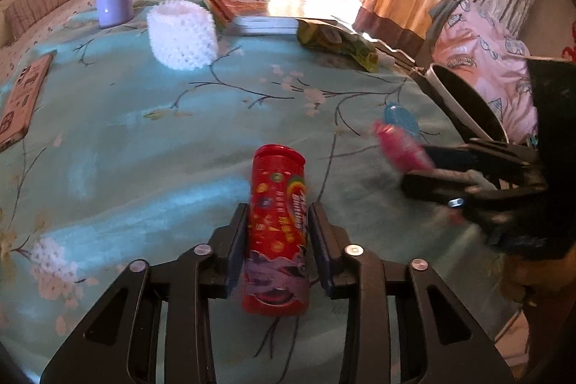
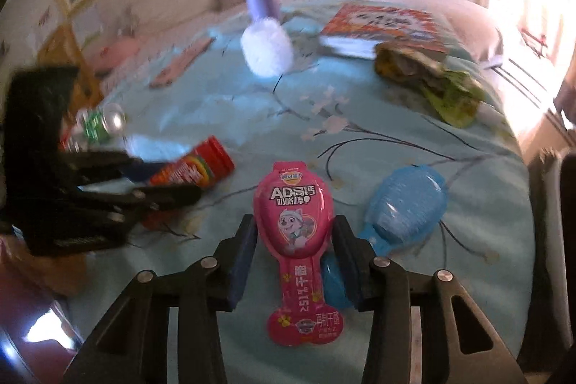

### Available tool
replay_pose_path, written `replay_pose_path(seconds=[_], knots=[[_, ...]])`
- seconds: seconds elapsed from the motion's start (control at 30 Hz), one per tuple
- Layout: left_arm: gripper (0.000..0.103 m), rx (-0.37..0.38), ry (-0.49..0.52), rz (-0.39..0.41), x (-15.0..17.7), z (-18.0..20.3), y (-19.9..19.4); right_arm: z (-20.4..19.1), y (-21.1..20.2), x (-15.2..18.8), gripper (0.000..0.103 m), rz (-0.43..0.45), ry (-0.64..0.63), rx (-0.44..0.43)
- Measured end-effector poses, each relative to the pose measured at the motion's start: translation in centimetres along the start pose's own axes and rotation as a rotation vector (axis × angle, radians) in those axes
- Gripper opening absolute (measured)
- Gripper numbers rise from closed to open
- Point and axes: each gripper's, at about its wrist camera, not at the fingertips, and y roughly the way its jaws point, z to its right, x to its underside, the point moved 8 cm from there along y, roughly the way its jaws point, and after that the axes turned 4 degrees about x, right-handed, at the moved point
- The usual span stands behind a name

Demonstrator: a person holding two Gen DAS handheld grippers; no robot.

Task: Collect trash
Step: 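Grasp the red Skittles tube with the left tool while the right tool grasps the pink lollipop card, then carry both items over the black bin and open both tools to drop them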

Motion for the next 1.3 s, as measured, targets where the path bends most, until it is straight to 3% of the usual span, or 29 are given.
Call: replay_pose_path(seconds=[0.23,0.77,1.3], knots=[[0.03,0.057,0.007,0.037,-0.9,3.0,-0.6,2.0,-5.4,0.4,0.043,0.123,0.151,-0.024],[0.03,0.198,0.163,0.075,-5.7,16.1,0.3,14.4,-13.1,3.9,0.044,0.237,0.453,0.131],[0.03,0.244,0.255,0.038,-10.4,24.9,5.0,22.7,-14.9,3.9,0.044,0.263,0.567,0.204]])
